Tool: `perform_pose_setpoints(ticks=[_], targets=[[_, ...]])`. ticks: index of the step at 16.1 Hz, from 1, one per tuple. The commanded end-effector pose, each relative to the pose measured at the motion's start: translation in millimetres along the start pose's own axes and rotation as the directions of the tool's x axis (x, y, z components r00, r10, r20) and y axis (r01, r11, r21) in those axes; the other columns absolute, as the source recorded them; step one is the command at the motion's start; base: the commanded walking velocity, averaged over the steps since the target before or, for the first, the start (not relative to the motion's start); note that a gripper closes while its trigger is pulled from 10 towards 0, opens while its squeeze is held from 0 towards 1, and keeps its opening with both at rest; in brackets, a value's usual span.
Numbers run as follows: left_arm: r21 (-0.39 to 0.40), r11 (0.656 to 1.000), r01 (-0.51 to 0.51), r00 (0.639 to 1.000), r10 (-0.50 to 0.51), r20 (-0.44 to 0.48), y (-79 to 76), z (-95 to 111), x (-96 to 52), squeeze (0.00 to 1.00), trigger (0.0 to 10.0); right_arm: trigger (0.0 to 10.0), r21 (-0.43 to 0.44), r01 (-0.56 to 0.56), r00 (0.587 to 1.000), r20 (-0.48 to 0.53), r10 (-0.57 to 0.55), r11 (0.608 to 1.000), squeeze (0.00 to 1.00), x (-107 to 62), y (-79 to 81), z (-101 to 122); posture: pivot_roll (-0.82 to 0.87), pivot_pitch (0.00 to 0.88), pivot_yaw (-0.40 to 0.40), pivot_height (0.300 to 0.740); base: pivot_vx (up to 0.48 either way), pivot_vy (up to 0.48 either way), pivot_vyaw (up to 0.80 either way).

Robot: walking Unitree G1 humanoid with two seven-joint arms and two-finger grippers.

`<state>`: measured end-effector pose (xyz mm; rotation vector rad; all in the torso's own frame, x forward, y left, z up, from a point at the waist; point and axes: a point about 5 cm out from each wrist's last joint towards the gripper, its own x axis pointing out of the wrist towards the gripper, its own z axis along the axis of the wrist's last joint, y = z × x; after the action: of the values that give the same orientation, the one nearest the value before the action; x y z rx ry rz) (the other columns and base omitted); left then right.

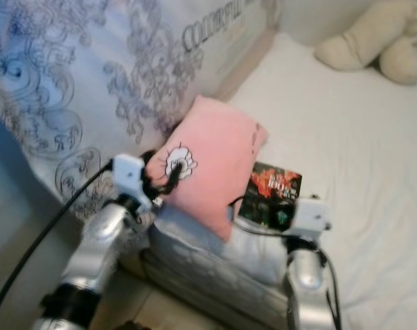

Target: Clean up the room

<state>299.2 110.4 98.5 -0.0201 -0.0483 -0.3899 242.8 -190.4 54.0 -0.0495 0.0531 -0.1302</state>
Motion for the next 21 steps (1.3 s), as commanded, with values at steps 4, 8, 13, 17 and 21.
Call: perform_pose_setpoints(ticks=[4, 8, 13, 17, 21], targets=[[-0.016, 1.0, 0.006, 1.0, -0.006, 0.021, -3.4, 3.0, -0.9, 0.0, 10.0, 10.0, -0.052, -0.009, 0.999, -0.048, 0.006, 0.999, 0.0, -18.4, -9.1, -14.1, 0.03, 0.0, -0.031, 0.74, 0.0, -0.449, -0.68], [0.001, 0.999, 0.043, 0.999, -0.043, 0.02, -2.1, 4.2, 1.4, 0.0, 10.0, 10.0, -0.025, 0.014, 0.997, -0.073, -0.016, 1.0, 0.0, -18.0, -9.7, -19.4, 0.02, 0.0, -0.008, 0.74, 0.0, -0.45, -0.67], [0.03, 0.996, 0.09, 0.996, -0.089, -0.005, -7.1, 2.8, 9.2, 0.0, 10.0, 10.0, -0.024, 0.019, 0.997, -0.078, -0.021, 1.0, 0.0, -15.8, -7.4, -21.1, 0.01, 0.0, 0.009, 0.74, 0.0, -0.45, -0.68], [0.036, 0.999, 0.024, 0.997, -0.021, -0.068, -2.8, -2.5, 20.6, 0.0, 10.0, 10.0, -0.018, 0.011, 0.997, -0.078, -0.012, 1.0, 0.0, -16.5, -4.8, -21.8, -0.01, 0.0, 0.014, 0.74, 0.0, -0.083, -0.68], [-0.019, 1.0, 0.004, 0.992, -0.007, -0.128, -7.1, -16.3, 18.4, 0.0, 10.0, 10.0, 0.004, 0.039, 0.998, -0.046, -0.039, 0.999, 0.0, -13.0, -2.5, -18.1, -0.01, 0.0, 0.026, 0.74, 0.357, -0.307, -0.52]])
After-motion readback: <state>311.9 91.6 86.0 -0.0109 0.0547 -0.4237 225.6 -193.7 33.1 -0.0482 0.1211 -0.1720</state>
